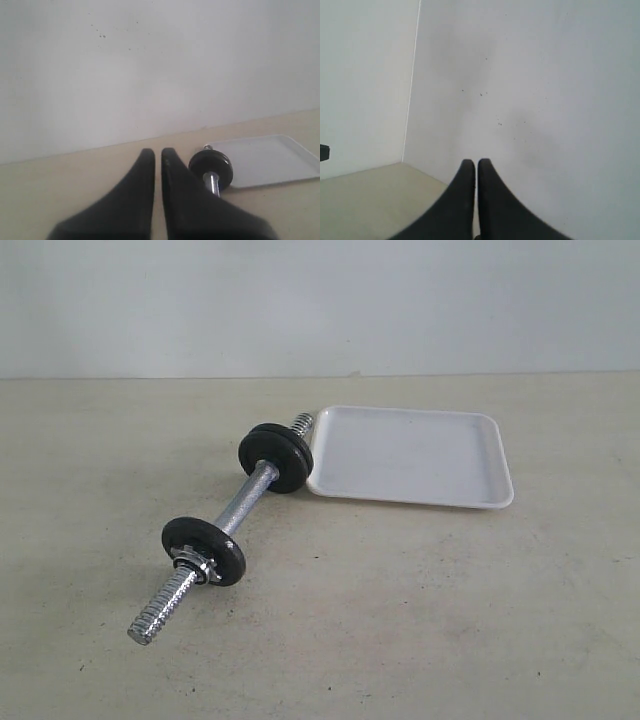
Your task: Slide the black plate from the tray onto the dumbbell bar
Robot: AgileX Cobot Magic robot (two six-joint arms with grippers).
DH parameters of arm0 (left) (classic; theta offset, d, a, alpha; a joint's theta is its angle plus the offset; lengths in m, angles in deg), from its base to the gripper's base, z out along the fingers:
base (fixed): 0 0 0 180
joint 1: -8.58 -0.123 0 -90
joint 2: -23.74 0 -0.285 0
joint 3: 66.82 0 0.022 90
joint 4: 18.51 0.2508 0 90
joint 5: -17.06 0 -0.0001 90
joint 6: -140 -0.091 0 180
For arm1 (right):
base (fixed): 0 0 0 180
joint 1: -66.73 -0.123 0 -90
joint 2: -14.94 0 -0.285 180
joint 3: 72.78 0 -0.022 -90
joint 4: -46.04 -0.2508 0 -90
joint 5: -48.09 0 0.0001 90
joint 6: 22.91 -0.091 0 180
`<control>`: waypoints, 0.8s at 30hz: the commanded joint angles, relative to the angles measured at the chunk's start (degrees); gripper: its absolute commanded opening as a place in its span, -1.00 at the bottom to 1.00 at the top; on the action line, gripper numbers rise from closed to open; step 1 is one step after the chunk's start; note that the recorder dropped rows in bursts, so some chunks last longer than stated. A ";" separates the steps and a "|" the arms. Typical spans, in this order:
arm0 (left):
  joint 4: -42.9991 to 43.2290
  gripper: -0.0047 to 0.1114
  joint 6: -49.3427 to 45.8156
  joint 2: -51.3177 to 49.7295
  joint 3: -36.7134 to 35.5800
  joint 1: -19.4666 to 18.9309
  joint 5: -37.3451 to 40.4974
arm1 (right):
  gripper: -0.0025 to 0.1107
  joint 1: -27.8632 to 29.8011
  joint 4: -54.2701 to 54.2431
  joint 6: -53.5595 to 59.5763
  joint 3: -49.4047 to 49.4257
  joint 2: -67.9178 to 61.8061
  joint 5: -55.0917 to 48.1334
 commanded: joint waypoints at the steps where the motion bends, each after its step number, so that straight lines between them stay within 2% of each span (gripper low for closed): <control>1: -3.77 -0.84 0.64 0.20 -1.91 -0.29 -3.16 | -0.96 0.03 -7.08 7.13 8.11 0.13 6.17; 3: -7.05 -0.84 -0.06 0.20 -2.98 0.02 -3.40 | -0.96 0.03 -8.53 7.03 11.26 0.13 10.36; 4: -11.37 -0.84 -2.26 0.20 -4.42 0.80 -3.40 | -0.96 0.03 -10.92 5.78 13.91 0.13 13.79; 8: -21.80 -0.84 -5.18 0.20 -6.57 1.29 -3.08 | -0.96 0.03 -12.46 3.31 15.81 0.13 19.28; 10: -24.61 -0.84 -4.94 0.20 -6.57 1.29 1.36 | -0.96 0.03 -11.57 3.43 15.81 0.13 21.97; 12: -24.59 -0.84 -4.94 0.20 -6.57 1.29 4.16 | -0.96 0.03 -9.02 3.43 15.81 0.13 25.15; 24: -24.50 -0.84 -4.94 0.20 -6.57 1.29 3.78 | -0.96 0.03 -9.88 3.43 15.70 0.13 25.62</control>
